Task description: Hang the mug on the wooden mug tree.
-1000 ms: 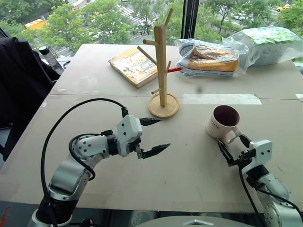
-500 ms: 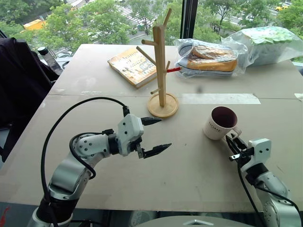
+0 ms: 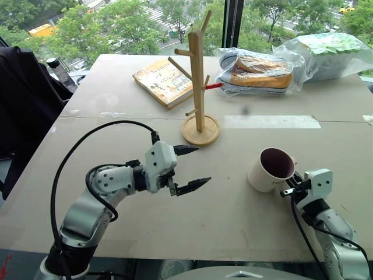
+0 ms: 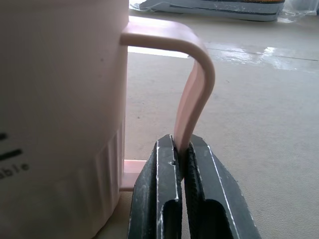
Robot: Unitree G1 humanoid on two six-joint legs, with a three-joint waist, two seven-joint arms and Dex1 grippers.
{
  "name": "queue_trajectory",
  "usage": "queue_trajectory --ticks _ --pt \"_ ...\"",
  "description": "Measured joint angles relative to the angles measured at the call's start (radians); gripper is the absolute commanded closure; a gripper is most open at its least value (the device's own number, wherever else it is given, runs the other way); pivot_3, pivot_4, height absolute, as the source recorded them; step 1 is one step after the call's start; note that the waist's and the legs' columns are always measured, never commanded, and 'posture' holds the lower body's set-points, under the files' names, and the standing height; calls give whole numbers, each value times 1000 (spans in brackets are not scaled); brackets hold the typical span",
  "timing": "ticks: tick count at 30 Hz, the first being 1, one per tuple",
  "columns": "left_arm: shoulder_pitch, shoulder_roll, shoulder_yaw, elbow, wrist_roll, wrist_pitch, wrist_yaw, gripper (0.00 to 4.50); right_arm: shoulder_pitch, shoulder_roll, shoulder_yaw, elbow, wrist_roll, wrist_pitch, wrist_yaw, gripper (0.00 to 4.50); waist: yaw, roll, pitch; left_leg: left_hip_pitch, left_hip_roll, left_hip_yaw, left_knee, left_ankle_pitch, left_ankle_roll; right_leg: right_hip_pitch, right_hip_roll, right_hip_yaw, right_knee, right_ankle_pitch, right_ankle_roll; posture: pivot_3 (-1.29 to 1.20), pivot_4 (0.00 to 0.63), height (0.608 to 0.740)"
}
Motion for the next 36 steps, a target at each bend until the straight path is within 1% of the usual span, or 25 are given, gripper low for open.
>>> queue_trajectory --ticks 3,6,8,10,12,14,16,17,19,21,23,26,28,29,36 --pt "4 -7 2 0 -3 -1 2 0 -16 -9 0 -1 0 18 0 4487 0 0 0 0 0 0 0 0 0 0 0 0 0 0 0 0 150 740" --pt "9 -23 8 0 -21 -2 12 0 -34 -42 2 -16 2 40 14 4487 0 0 0 0 0 0 0 0 0 0 0 0 0 0 0 0 150 740" --pt "26 -55 36 1 -49 -3 26 0 -69 -112 9 -36 12 78 59 4487 -3 0 1 0 0 2 0 0 0 0 0 2 0 0 1 0 150 740" --pt "51 -96 68 3 -87 -9 48 0 -143 -194 11 -57 20 103 121 4487 -4 -1 2 1 0 2 1 0 0 0 0 1 1 1 1 0 150 740" --pt "65 -123 81 4 -105 -17 63 0 -192 -236 15 -57 27 109 156 4487 -3 -2 2 1 0 2 1 0 0 0 1 1 1 1 1 0 150 740" --pt "86 -160 100 4 -115 -35 88 0 -295 -287 27 -44 31 140 198 4487 -5 -3 3 1 1 2 2 0 0 0 2 1 1 1 1 0 150 740" --pt "95 -206 120 5 -115 -59 137 0 -492 -366 58 -7 52 187 283 4487 -8 -3 4 0 1 2 4 0 0 0 2 1 1 2 1 0 150 740" --pt "94 -209 120 5 -115 -61 141 0 -508 -372 60 -5 52 189 290 4487 -7 -3 4 0 1 2 4 0 0 0 2 1 1 2 1 0 150 740" --pt "103 -245 134 1 -116 -79 180 0 -681 -408 113 69 49 189 378 4487 -6 -5 5 0 1 1 4 0 0 1 2 0 1 2 1 0 150 740" --pt "116 -262 139 -5 -116 -90 200 0 -832 -411 170 186 28 166 450 4487 -6 -5 6 0 1 1 5 0 0 1 2 1 1 2 1 0 150 740" --pt "133 -271 136 -16 -117 -93 214 0 -943 -408 209 298 0 135 502 4487 -6 -6 6 -1 1 2 4 0 0 0 1 1 1 2 1 0 150 740" --pt "162 -302 151 -41 -147 -106 238 0 -1133 -368 288 524 -61 32 597 4487 -7 -6 7 -1 1 2 4 0 1 0 1 1 0 2 1 0 150 740" --pt "169 -312 155 -51 -157 -111 250 0 -1198 -343 309 607 -86 -17 623 4487 -8 -7 7 -1 1 2 4 0 0 0 0 0 0 2 1 0 150 740" --pt "182 -327 158 -67 -165 -125 260 0 -1279 -306 332 717 -116 -76 650 4487 -11 -7 7 -1 1 2 4 0 0 0 0 0 1 2 1 0 150 740" --pt "235 -372 155 -107 -172 -186 290 0 -1431 -214 363 938 -169 -220 705 4487 -19 -7 7 -2 1 2 4 0 0 -1 -2 0 0 2 1 0 150 740"
